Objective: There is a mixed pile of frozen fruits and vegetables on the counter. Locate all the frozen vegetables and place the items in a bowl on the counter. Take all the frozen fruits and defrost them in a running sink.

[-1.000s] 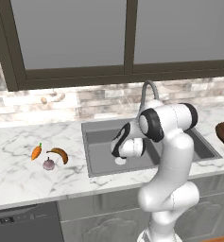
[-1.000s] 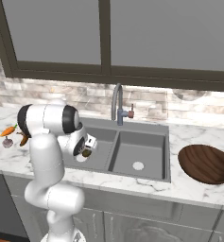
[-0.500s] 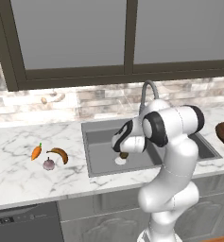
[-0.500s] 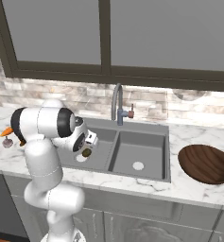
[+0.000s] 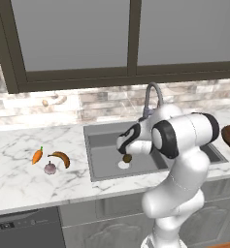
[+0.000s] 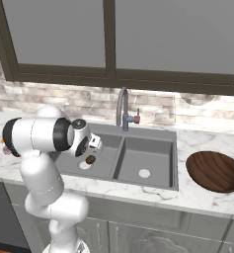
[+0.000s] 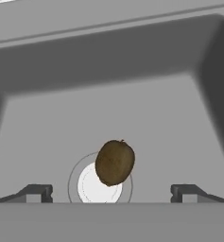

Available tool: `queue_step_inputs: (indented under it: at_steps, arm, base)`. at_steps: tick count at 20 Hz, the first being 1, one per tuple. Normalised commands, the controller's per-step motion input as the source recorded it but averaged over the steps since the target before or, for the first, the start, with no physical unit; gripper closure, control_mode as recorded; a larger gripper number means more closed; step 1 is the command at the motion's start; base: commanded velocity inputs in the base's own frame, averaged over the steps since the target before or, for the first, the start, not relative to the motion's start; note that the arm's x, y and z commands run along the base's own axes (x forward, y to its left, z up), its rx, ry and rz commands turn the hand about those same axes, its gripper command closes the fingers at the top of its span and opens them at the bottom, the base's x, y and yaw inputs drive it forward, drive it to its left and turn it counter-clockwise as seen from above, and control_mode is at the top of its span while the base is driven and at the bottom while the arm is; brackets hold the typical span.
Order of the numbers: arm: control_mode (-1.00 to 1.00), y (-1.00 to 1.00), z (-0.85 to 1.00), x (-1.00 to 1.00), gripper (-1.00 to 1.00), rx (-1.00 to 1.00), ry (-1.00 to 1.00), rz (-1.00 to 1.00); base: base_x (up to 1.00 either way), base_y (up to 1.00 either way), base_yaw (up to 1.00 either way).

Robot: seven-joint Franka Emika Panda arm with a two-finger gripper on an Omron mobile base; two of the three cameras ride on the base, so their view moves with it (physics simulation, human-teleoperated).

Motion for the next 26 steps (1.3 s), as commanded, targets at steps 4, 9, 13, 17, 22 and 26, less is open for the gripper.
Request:
queue_step_inputs:
  at_steps: [4, 9, 13, 17, 22, 26]
  arm:
    - [-1.0, 0.0, 0.3, -0.21, -1.0, 0.0, 0.0, 0.01]
    - [-1.0, 0.0, 0.31, -0.26, -1.0, 0.0, 0.0, 0.02]
    - [-1.0, 0.03, 0.35, -0.3, -1.0, 0.0, 0.0, 0.02]
    - [-1.0, 0.01, 0.38, -0.3, -1.0, 0.0, 0.0, 0.02]
    - [-1.0, 0.0, 0.37, -0.33, -1.0, 0.0, -0.02, 0.02]
    - [-1.0, 0.0, 0.39, -0.34, -1.0, 0.0, -0.05, 0.02]
  base:
    - [0.0, 0.0, 0.0]
    - [0.0, 0.0, 0.0]
    - [0.0, 0.0, 0.0]
    - [0.0, 0.0, 0.0]
    - [0.0, 0.0, 0.0]
    - [0.0, 0.0, 0.0]
